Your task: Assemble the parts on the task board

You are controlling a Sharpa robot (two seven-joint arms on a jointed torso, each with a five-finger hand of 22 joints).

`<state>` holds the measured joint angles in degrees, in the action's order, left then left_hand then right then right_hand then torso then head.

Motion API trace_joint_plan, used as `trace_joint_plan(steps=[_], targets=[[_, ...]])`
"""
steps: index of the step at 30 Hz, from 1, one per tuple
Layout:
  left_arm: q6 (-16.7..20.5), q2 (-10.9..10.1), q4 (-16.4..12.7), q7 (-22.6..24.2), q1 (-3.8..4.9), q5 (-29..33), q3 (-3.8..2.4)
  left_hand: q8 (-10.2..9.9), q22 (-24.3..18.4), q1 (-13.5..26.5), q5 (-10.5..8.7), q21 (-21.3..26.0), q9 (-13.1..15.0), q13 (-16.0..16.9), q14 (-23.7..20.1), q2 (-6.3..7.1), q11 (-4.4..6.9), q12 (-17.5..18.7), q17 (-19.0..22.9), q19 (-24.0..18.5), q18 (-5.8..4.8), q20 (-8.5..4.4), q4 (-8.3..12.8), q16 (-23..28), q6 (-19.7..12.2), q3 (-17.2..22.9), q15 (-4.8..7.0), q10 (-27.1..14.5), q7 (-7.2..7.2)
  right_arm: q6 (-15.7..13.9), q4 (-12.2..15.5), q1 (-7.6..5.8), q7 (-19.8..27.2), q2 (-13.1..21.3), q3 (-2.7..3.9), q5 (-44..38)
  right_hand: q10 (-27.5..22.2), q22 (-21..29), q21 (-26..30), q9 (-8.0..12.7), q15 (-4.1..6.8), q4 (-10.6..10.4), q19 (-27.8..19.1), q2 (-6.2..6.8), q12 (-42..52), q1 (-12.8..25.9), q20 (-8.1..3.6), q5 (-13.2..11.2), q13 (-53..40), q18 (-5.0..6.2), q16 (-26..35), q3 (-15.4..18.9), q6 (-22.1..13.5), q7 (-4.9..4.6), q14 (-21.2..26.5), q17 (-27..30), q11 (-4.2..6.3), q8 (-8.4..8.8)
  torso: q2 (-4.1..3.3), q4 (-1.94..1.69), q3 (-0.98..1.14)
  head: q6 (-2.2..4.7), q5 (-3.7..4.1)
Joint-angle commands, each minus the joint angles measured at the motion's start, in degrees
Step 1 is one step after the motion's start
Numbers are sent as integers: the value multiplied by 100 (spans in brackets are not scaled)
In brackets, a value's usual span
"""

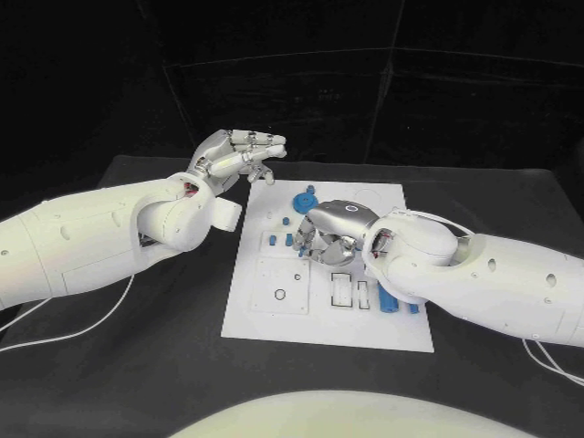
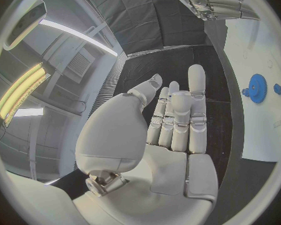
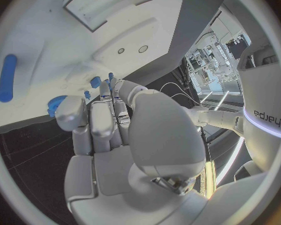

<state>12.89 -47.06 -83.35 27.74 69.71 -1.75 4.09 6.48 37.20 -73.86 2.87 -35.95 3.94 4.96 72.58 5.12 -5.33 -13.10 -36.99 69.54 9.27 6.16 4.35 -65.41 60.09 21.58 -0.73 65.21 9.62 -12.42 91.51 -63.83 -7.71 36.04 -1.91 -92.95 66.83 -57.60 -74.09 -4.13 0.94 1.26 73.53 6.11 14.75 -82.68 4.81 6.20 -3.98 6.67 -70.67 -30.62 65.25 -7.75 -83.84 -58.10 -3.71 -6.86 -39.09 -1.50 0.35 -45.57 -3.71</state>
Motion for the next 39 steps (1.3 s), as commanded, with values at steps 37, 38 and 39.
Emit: trace_joint_plan(steps=[37, 38, 39], targets=[[-93, 15, 55, 8, 9, 20, -4, 8, -9, 14, -9, 18, -7, 6, -31, -47, -16, -34, 5, -31, 115, 19, 0, 31, -29, -19, 4, -17, 19, 436, -112, 248, 152, -153, -37, -125, 24, 5, -26, 2, 9, 31, 16, 2, -16, 42, 17, 69, -1, -26, -28, -38, 12, -24, -145, 11, -10, 38, 6, 4, -1, -108, -87], [-93, 16, 57, 7, 9, 20, -4, 8, -9, 14, -9, 18, -7, 6, -31, -47, -16, -34, 5, -31, 115, 19, 0, 31, -29, -19, 4, -17, 19, 443, -117, 248, 148, -160, -37, -136, 24, 5, -26, 2, 8, 33, 16, 0, -16, 42, 17, 71, -1, -26, -28, -39, 11, -24, -145, 11, -10, 39, 6, 4, -1, -108, -87], [-93, 16, 58, 6, 9, 20, -4, 8, -9, 14, -9, 18, -7, 6, -31, -47, -16, -34, 5, -31, 115, 19, 0, 31, -29, -19, 4, -17, 19, 449, -119, 249, 145, -164, -37, -148, 24, 5, -26, 2, 8, 35, 15, -1, -16, 43, 17, 73, -1, -26, -28, -41, 11, -24, -145, 12, -10, 40, 6, 4, -1, -108, -87]])
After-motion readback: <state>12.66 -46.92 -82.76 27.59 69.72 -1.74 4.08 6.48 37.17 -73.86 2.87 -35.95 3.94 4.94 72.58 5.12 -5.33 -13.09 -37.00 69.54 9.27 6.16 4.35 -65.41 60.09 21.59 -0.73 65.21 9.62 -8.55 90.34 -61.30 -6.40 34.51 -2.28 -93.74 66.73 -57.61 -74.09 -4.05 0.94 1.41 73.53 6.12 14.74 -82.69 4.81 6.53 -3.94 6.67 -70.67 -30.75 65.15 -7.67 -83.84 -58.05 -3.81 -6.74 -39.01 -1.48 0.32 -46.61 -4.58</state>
